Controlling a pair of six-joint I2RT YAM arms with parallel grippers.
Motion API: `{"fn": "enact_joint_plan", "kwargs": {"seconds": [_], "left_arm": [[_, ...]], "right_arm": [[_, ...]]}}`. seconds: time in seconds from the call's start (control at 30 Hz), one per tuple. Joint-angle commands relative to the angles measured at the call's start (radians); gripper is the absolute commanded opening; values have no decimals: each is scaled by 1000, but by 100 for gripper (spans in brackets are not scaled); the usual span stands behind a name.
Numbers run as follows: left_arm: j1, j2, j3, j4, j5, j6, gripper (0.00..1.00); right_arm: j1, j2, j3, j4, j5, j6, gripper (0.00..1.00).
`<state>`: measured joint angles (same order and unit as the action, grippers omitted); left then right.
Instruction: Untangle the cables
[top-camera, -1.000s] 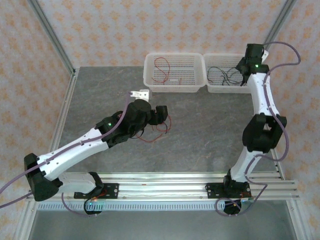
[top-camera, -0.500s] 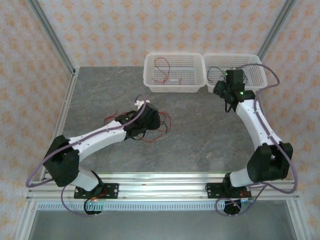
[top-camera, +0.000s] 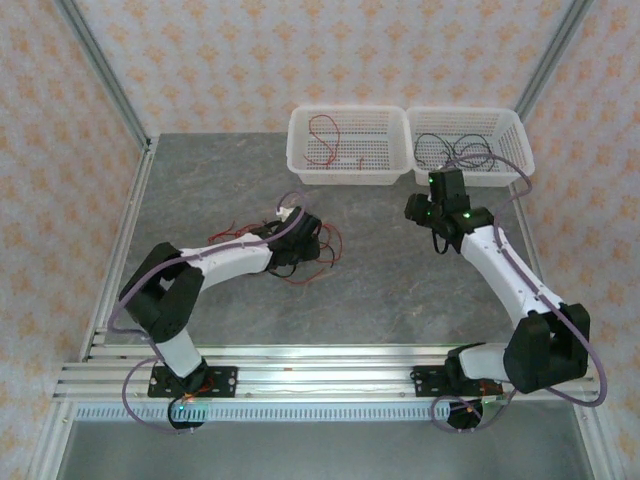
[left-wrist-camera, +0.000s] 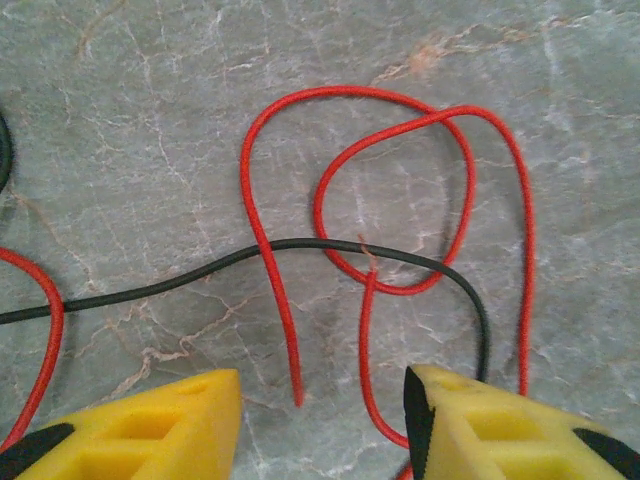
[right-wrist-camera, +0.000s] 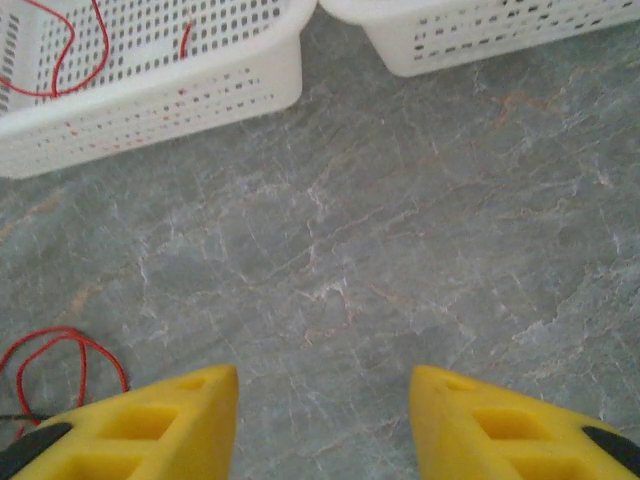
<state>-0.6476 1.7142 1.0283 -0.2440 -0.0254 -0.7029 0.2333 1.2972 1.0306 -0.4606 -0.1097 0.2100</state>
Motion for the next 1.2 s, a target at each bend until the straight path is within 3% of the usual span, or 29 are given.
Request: {"fn": "enact_joint_plan", "kwargs": {"seconds": [0.0,0.23,0.53,0.67,0.73,1.17], "left_arm": [[13,30,14,22,-11,-7,46],[27,84,21,41,-33,-7,43],[34,125,39,95,-55,18,30],[34,124,61,92,-69,40,15],[34,111,67,91,-67,47,1],[-1,-85,102,19,-48,86,0]], "right_arm": [[7,-46,-24,36,-10,13,47],[7,-86,-68,33,-13,20,46],[6,-111,-87,19,-9,25,45],[7,-149,-95,20,-19,31,45],[7,-161,-101,26,-29,34,44],[11,-205,-144,118,-215,104,44]]}}
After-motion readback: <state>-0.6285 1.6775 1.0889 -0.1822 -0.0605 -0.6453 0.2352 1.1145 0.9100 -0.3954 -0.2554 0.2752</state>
